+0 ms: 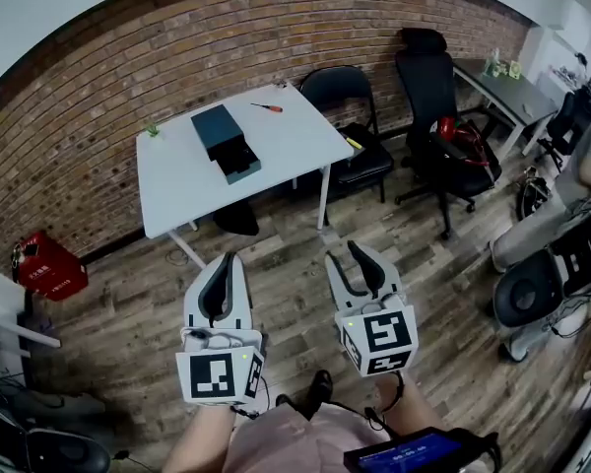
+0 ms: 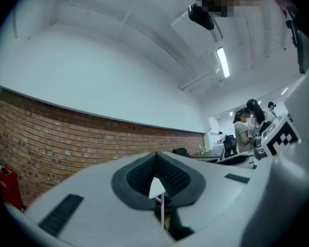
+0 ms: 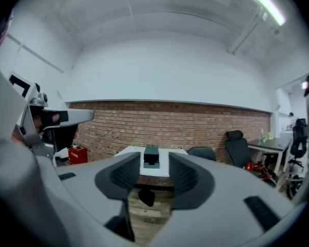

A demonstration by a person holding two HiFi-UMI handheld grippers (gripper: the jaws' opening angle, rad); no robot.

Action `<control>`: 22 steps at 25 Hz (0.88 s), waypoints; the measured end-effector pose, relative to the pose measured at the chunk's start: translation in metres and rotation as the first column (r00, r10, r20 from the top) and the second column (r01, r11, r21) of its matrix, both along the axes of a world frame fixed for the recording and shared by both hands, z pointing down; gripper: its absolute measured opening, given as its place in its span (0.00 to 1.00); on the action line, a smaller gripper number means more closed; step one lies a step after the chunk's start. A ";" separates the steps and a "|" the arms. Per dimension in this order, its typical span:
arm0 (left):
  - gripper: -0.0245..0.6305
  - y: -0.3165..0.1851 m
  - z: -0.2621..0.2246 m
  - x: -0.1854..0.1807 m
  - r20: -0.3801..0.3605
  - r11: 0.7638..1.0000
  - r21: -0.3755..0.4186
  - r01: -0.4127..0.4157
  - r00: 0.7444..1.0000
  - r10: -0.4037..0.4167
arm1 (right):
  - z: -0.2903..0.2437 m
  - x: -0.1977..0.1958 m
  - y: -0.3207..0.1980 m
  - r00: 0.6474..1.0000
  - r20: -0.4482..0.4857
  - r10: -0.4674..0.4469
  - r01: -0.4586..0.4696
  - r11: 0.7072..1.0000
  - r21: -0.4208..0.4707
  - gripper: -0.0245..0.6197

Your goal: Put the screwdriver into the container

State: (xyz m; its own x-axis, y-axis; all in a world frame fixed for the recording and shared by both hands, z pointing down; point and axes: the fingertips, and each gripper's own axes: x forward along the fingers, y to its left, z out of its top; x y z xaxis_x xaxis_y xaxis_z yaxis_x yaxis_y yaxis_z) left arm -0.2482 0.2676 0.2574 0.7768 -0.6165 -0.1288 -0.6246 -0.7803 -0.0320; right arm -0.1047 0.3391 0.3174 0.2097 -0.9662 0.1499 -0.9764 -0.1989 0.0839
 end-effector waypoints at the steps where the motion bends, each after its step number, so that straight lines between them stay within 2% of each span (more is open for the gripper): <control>1: 0.06 0.000 0.000 0.002 0.002 1.000 0.000 0.004 1.000 -0.004 | -0.001 0.002 -0.001 1.000 0.001 -0.010 0.010 1.000 0.004 0.35; 14: 0.06 -0.007 0.012 0.046 0.017 0.997 -0.011 0.071 0.997 -0.071 | 0.002 0.063 -0.015 0.999 -0.036 -0.040 0.040 0.999 0.002 0.33; 22: 0.06 -0.035 0.026 0.071 0.040 0.995 -0.028 0.093 0.995 -0.092 | 0.018 0.090 -0.046 0.998 -0.021 -0.060 0.060 0.998 -0.026 0.32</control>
State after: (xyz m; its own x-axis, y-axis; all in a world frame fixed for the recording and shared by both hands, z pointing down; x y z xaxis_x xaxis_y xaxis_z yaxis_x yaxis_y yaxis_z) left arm -0.1774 0.2331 0.2836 0.7201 -0.6892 -0.0800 -0.6930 -0.7200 -0.0354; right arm -0.0146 0.2931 0.3354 0.1548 -0.9732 0.1702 -0.9845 -0.1375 0.1091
